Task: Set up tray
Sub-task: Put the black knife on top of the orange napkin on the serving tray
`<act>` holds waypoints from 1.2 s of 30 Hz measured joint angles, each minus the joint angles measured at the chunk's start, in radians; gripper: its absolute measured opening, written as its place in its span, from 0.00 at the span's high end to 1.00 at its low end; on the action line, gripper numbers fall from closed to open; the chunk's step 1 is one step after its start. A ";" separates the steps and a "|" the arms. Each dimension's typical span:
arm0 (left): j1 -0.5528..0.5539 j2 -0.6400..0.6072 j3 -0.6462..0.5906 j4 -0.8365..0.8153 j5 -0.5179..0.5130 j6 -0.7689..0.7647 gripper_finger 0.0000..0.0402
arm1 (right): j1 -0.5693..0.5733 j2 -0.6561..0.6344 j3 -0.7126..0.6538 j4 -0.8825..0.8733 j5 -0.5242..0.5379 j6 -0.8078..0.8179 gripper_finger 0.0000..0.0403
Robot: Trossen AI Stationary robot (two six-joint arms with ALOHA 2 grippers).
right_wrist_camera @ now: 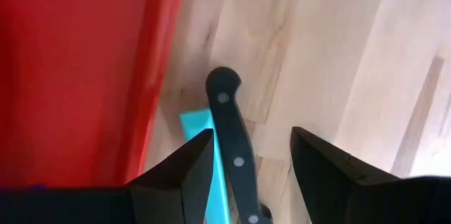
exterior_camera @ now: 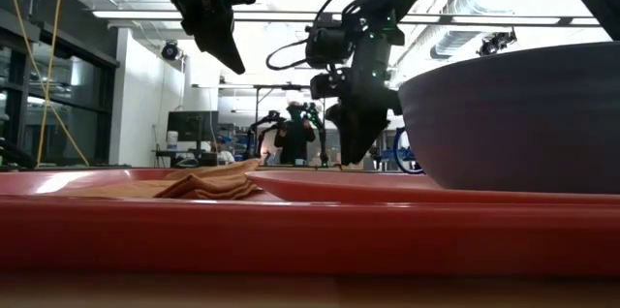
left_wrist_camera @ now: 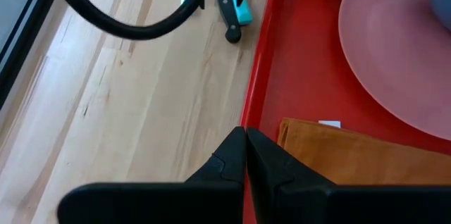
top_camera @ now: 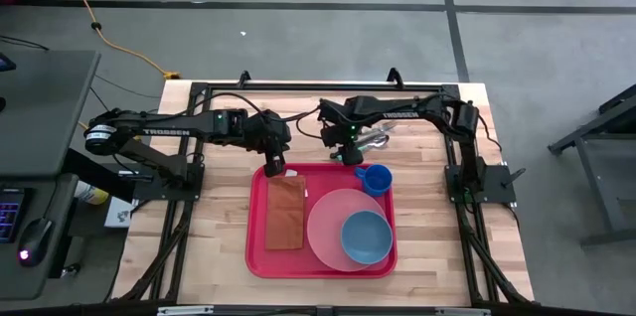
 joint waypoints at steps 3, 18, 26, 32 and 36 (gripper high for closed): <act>0.000 0.000 0.000 0.000 0.000 0.000 0.89 | -0.002 0.001 -0.004 0.000 0.016 0.001 0.59; 0.000 0.000 -0.003 -0.013 0.000 0.000 0.89 | -0.049 0.001 -0.062 0.043 0.060 0.049 0.62; 0.000 0.000 -0.057 0.003 0.023 -0.012 0.89 | -0.107 0.001 -0.063 0.013 0.034 0.088 0.60; 0.000 0.000 -0.064 0.010 0.032 -0.029 0.89 | -0.116 0.000 -0.063 -0.023 -0.008 0.066 0.61; 0.000 0.000 -0.064 0.013 0.029 -0.029 0.89 | -0.107 0.001 -0.063 -0.038 -0.040 0.051 0.62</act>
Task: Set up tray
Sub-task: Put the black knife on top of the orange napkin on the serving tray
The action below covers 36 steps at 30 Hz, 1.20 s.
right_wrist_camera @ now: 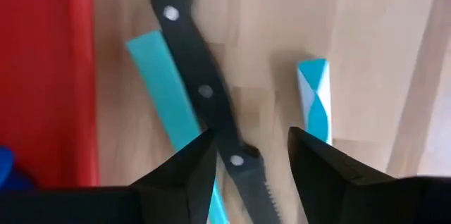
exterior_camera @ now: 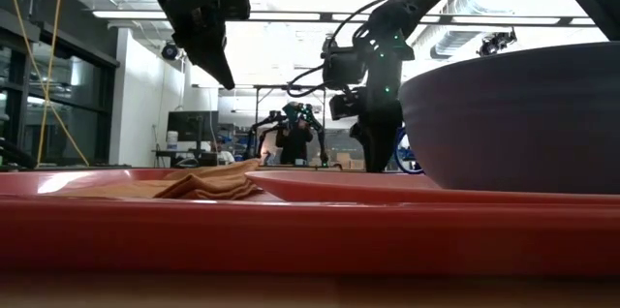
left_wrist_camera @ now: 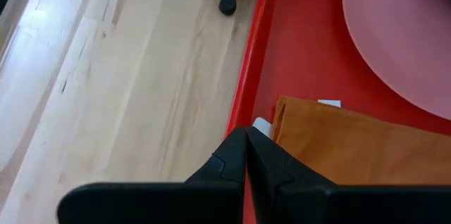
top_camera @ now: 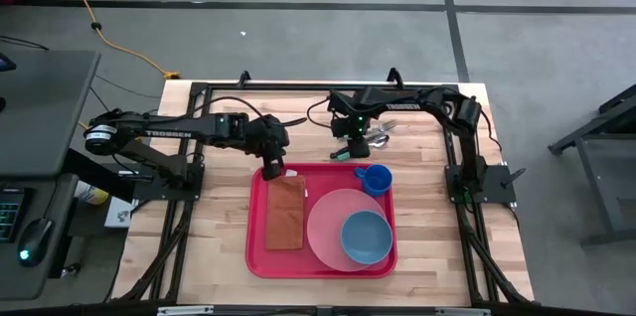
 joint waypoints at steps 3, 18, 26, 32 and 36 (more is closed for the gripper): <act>0.000 0.000 0.000 0.000 -0.001 0.001 0.89 | 0.009 0.000 0.000 0.002 -0.003 -0.008 0.61; 0.000 0.000 -0.001 -0.001 -0.003 0.002 0.89 | 0.025 0.000 0.000 0.015 -0.027 -0.009 0.62; 0.000 0.000 -0.001 -0.001 -0.003 0.003 0.89 | 0.034 0.000 0.000 0.023 -0.033 -0.009 0.61; 0.000 0.000 -0.001 -0.001 -0.003 0.003 0.89 | 0.034 0.000 0.000 0.025 -0.038 -0.009 0.61; 0.000 0.000 -0.001 -0.002 -0.003 0.003 0.89 | 0.034 0.002 0.000 0.036 -0.040 -0.008 0.60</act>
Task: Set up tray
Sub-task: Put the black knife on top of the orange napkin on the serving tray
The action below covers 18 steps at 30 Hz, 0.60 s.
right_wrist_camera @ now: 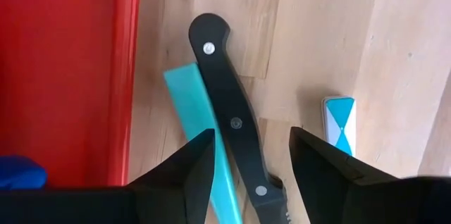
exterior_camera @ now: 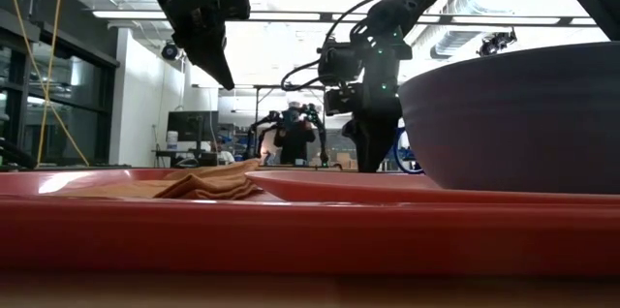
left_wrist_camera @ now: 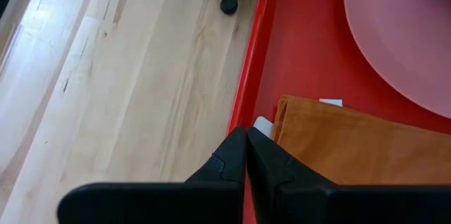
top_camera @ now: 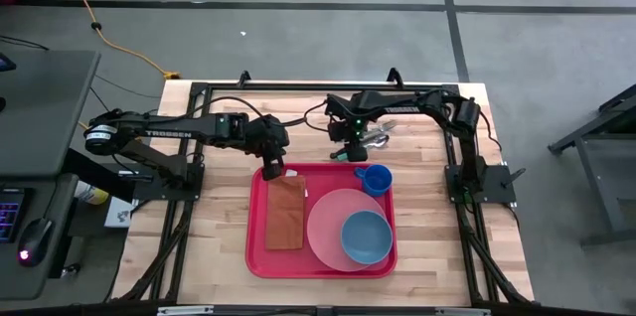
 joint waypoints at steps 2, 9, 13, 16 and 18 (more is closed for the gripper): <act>0.000 0.000 0.000 0.000 0.000 0.000 0.89 | 0.000 0.009 0.000 0.002 0.000 0.000 0.60; 0.000 0.000 0.000 0.000 0.000 0.000 0.89 | 0.000 0.035 0.000 0.009 0.001 0.002 0.61; 0.000 0.000 0.000 -0.001 0.000 0.000 0.89 | 0.000 0.035 0.000 0.024 0.020 0.000 0.60; 0.000 0.000 0.000 -0.001 0.000 0.000 0.89 | -0.004 0.035 0.000 0.036 0.032 0.000 0.60; 0.000 0.000 0.000 -0.001 0.000 0.000 0.89 | -0.008 0.035 0.000 0.046 0.030 0.000 0.60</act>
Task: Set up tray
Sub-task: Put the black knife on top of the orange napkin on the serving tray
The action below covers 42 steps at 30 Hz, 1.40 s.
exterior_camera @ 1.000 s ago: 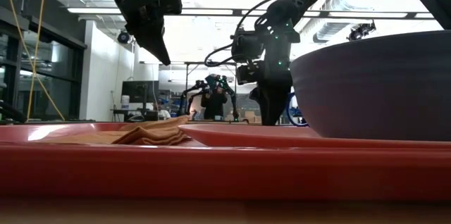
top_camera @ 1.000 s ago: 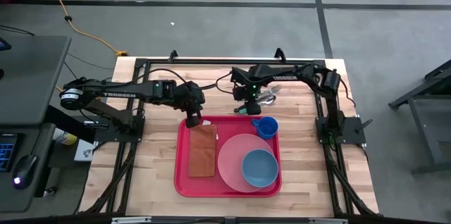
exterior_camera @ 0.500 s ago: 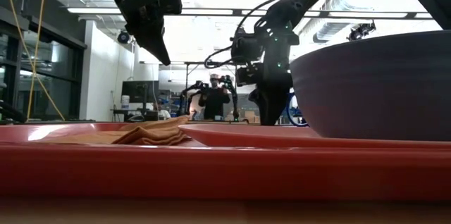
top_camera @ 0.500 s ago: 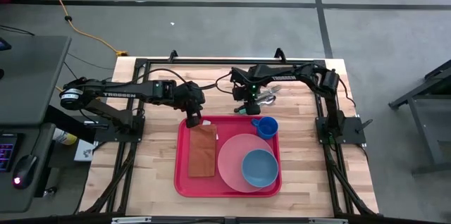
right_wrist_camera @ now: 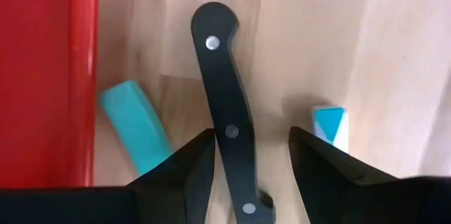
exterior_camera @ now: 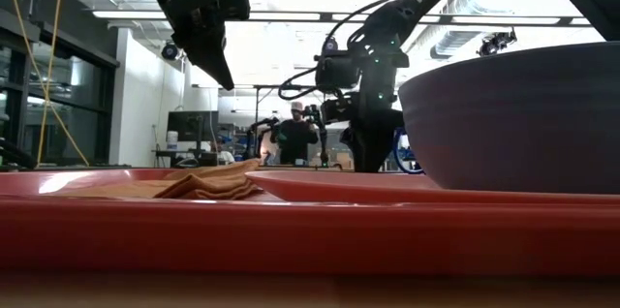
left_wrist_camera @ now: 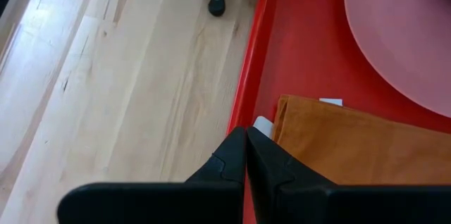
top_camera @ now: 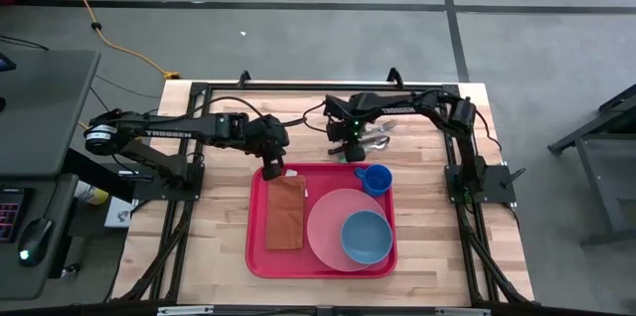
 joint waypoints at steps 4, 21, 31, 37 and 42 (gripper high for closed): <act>0.000 0.000 0.000 -0.002 0.000 0.000 0.89 | -0.001 0.000 0.000 -0.011 -0.009 0.000 0.62; 0.000 0.000 0.000 -0.002 0.000 0.000 0.89 | 0.014 0.029 0.005 -0.013 -0.066 0.025 0.65; 0.000 0.000 0.000 -0.002 0.000 0.000 0.89 | 0.022 0.038 0.005 0.001 -0.065 0.052 0.65; 0.000 0.000 0.000 -0.002 0.000 0.014 0.89 | 0.026 0.040 0.003 0.004 -0.060 0.049 0.66; 0.000 0.000 0.000 -0.002 0.000 0.015 0.89 | 0.026 0.041 0.003 0.006 -0.063 0.045 0.70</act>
